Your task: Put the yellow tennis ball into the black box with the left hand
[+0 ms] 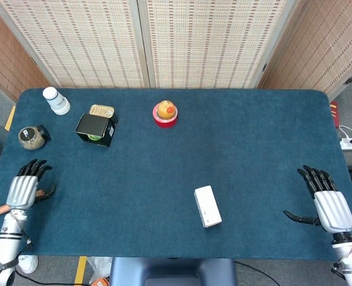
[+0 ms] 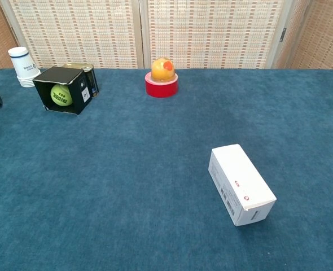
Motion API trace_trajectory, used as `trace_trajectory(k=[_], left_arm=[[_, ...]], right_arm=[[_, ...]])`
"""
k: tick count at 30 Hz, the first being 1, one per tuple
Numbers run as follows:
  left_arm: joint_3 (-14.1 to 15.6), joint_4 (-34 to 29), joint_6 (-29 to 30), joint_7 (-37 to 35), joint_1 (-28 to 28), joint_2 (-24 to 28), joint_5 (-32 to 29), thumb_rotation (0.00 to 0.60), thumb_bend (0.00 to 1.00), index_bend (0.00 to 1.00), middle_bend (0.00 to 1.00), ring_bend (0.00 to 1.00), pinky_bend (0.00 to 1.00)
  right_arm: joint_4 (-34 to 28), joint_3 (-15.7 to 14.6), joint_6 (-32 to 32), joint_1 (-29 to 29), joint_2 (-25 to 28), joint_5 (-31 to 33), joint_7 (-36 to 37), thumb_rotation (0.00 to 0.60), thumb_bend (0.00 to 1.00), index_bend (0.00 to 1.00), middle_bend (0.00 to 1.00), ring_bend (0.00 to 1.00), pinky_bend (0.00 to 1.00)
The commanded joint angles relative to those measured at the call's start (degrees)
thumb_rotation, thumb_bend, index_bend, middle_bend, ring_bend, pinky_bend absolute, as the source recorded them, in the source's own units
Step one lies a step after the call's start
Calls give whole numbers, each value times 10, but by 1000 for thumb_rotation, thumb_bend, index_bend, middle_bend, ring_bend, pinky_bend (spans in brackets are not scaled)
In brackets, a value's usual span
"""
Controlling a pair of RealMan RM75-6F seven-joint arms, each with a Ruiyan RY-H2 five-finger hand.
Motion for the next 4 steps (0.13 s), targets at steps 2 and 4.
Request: trace_trajectory(k=[2, 4], left_arm=[[-46, -179, 122, 68, 138, 91, -88, 600, 351, 474, 390, 341, 503], [-48, -175, 114, 72, 141, 90, -92, 600, 350, 466, 363, 306, 408]], right_arm=[[0, -1, -2, 2, 0, -4, 1, 509, 0, 43, 0, 0, 0], [1, -2, -7, 4, -1, -6, 0, 508, 0, 43, 0, 0, 0]])
